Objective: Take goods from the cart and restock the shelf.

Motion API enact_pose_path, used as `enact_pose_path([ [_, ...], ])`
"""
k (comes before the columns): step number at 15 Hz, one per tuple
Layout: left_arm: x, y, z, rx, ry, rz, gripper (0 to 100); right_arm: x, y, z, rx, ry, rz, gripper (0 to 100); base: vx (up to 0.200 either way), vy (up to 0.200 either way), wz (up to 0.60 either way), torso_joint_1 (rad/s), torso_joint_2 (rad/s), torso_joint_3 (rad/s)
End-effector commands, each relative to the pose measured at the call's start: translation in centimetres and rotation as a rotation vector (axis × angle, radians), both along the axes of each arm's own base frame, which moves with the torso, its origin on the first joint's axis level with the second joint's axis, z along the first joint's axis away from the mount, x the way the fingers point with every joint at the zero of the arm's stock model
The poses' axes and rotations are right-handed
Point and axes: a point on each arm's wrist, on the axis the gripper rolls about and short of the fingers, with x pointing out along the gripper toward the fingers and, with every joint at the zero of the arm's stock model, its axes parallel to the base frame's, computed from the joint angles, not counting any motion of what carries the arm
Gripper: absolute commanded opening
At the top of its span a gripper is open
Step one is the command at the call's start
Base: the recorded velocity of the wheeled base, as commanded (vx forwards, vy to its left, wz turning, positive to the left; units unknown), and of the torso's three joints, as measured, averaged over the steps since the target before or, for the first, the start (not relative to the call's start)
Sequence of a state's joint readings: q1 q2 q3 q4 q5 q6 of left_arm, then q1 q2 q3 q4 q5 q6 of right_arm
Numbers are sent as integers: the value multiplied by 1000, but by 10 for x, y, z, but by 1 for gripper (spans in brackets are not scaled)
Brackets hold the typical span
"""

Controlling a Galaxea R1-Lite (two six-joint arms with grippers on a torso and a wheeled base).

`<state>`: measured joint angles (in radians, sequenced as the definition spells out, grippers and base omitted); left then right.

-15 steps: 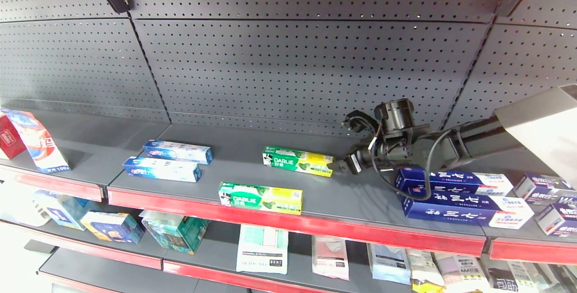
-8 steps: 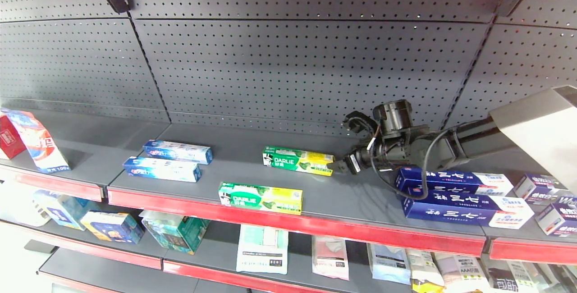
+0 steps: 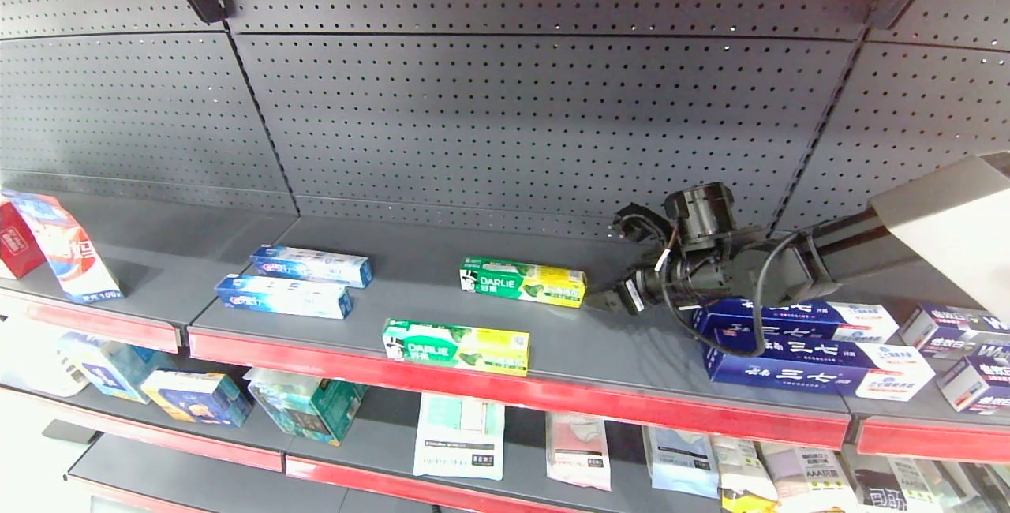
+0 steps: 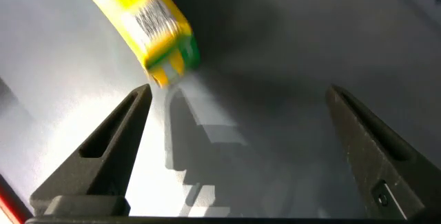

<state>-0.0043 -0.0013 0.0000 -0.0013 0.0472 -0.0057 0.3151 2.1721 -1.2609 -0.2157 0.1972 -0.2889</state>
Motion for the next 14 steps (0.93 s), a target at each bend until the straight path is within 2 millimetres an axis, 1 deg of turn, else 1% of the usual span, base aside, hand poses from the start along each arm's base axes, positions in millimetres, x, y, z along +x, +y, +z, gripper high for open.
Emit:
enact_pose_path([
  [1, 0, 0, 0, 0, 1, 0, 100, 1, -7, 0, -1, 1, -18, 100, 0, 0, 0, 0, 0, 0],
  [5, 0, 0, 0, 0, 1, 0, 100, 17, -9, -1, -14, -31, -58, 100, 0, 0, 0, 0, 0, 0],
  [9, 0, 0, 0, 0, 1, 0, 100, 15, 0, 1, -11, -38, -37, 100, 0, 0, 0, 0, 0, 0],
  [14, 0, 0, 0, 0, 1, 0, 100, 20, 8, 3, -3, -58, -24, 100, 0, 0, 0, 0, 0, 0],
])
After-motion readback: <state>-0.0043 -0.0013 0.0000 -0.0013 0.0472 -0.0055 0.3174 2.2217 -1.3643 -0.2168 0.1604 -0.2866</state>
